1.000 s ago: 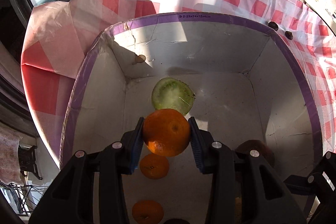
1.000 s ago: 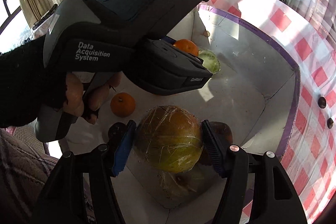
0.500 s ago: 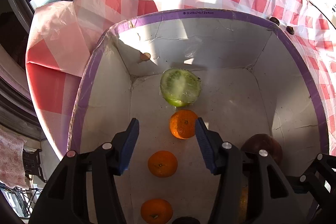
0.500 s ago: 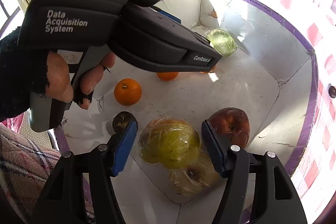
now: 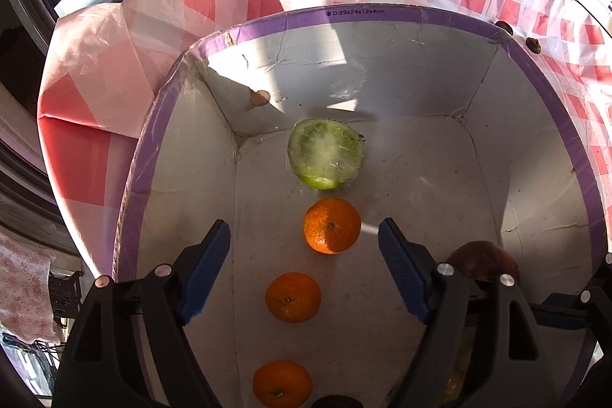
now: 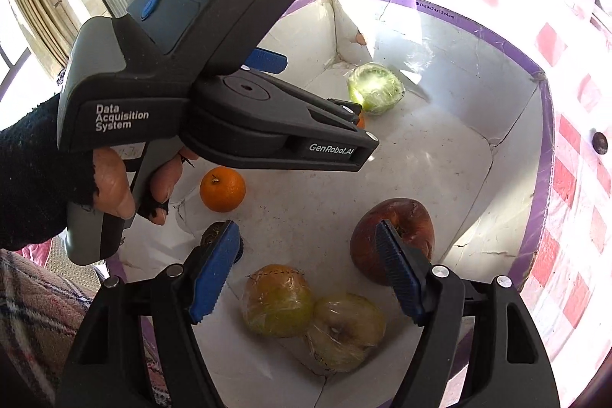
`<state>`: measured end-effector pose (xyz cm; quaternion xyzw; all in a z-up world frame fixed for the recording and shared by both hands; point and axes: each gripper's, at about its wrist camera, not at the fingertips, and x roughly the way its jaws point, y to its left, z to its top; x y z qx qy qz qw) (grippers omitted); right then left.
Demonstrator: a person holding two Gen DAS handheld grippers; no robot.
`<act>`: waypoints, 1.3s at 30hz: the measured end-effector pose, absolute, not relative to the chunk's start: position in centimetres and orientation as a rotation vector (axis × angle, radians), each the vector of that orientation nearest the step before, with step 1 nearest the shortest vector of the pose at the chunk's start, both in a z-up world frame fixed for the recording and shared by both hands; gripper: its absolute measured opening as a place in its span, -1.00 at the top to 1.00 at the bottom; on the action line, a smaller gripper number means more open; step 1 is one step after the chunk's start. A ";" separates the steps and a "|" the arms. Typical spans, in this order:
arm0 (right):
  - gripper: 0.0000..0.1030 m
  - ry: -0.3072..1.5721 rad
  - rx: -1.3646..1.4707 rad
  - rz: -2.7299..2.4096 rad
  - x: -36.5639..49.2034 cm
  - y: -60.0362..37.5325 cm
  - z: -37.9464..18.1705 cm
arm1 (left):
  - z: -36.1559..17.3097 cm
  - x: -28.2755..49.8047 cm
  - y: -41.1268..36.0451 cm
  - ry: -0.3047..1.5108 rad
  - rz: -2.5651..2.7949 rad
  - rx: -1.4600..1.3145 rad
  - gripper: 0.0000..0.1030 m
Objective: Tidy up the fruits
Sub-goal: 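Move both tools back toward the two dark fruits on the tablecloth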
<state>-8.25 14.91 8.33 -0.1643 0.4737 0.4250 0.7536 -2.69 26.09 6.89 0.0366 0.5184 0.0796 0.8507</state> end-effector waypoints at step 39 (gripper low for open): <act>-0.53 1.088 0.083 0.191 5.6 -15.9 2.6 | 9.8 6.6 0.8 0.892 -0.060 0.121 -0.95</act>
